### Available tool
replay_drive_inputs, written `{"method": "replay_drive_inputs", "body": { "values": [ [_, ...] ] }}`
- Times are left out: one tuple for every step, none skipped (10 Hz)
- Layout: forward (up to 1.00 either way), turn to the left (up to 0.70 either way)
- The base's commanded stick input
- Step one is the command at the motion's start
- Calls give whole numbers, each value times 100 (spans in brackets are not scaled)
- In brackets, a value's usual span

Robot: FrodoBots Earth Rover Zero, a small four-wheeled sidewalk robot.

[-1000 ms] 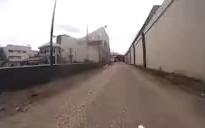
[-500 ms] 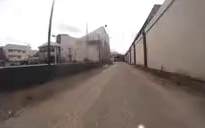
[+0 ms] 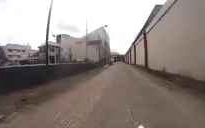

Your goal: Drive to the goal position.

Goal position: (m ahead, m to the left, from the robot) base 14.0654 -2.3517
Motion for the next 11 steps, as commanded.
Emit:
{"method": "replay_drive_inputs", "body": {
  "values": [
    [30,0],
    [30,0],
    [30,0],
    [30,0],
    [30,0],
    [30,0],
    [30,0],
    [30,-34],
    [30,-50],
    [30,-13],
    [30,0]
  ]
}}
